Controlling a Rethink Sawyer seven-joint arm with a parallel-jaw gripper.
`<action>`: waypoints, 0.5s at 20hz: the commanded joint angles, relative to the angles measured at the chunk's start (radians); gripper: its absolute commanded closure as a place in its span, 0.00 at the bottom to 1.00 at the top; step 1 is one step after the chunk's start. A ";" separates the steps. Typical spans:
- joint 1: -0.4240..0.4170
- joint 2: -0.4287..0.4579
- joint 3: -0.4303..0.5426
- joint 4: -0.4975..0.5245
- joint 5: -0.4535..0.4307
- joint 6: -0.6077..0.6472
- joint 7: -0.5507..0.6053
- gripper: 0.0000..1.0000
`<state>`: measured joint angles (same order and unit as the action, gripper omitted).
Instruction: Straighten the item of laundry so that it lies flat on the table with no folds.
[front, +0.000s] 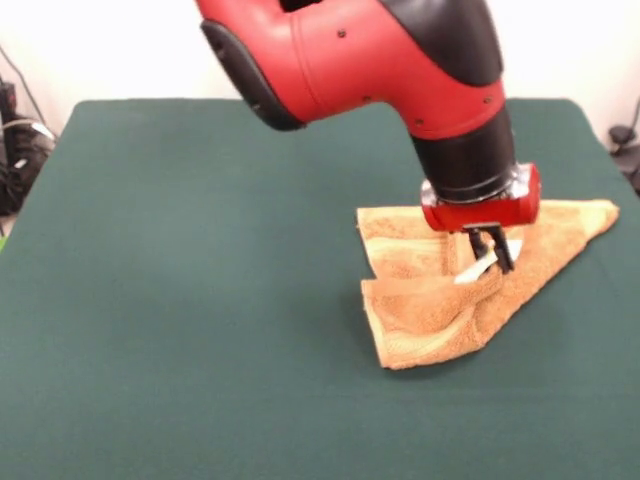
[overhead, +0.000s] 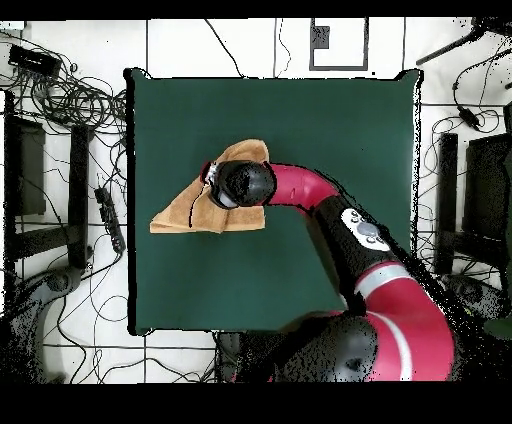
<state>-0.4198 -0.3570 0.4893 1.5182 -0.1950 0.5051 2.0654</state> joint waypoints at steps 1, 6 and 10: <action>0.116 -0.015 -0.248 -0.168 0.154 0.149 0.426 1.00; 0.218 -0.024 -0.376 -0.219 0.227 0.240 0.546 1.00; 0.330 0.004 -0.489 -0.330 0.251 0.366 0.674 1.00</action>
<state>-0.2135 -0.3779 0.1934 1.3695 -0.0280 0.6689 2.2941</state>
